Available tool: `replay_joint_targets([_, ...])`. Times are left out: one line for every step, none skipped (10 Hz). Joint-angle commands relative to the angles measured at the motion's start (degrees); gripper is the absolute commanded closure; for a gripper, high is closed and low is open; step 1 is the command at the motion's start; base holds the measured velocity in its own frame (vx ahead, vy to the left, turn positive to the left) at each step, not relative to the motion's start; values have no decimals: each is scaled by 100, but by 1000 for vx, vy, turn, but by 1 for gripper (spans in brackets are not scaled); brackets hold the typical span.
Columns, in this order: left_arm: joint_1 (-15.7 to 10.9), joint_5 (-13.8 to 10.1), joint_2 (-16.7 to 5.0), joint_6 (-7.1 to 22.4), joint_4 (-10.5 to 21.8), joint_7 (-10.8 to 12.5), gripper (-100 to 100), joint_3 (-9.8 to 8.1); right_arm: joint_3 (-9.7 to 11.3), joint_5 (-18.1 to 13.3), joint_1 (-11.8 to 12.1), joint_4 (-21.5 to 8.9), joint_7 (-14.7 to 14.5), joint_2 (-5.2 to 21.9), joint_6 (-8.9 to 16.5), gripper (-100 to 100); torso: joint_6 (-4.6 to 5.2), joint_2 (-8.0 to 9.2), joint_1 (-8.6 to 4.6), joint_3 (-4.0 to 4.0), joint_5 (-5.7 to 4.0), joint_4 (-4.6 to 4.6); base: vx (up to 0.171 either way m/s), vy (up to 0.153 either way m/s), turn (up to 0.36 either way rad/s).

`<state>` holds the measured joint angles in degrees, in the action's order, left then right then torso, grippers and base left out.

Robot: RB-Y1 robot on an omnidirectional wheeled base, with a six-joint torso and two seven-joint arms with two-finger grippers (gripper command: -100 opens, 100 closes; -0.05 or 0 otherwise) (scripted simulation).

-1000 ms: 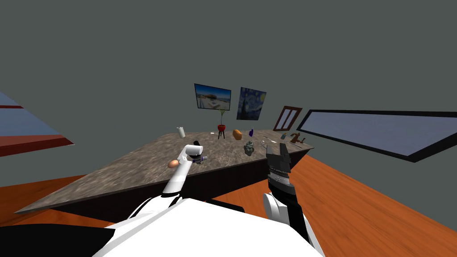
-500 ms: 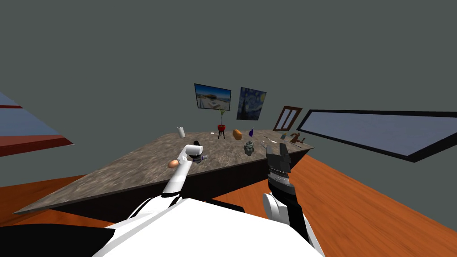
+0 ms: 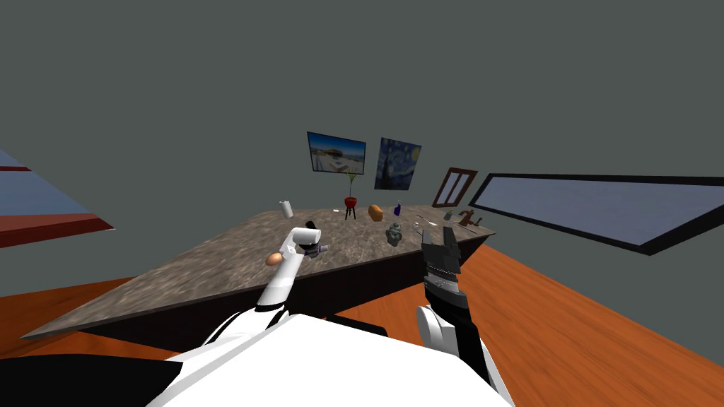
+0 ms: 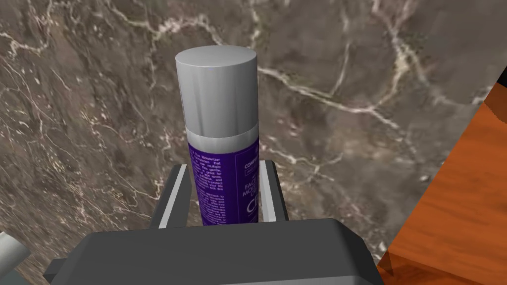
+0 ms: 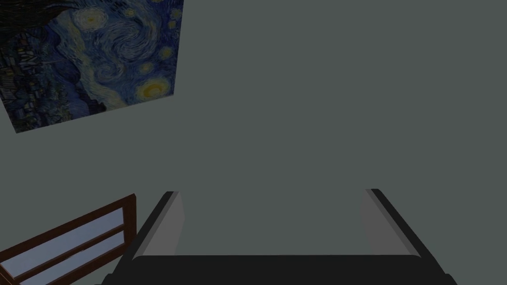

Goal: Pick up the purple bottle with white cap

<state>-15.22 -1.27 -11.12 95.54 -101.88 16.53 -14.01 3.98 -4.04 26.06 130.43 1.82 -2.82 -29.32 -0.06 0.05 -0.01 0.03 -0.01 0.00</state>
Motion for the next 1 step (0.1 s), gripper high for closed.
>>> replay_joint_targets([0,0,0,0,0,0,0,0,0,0,0,0,0,0,0,0,0,0,0,0,0,0,0,0,0])
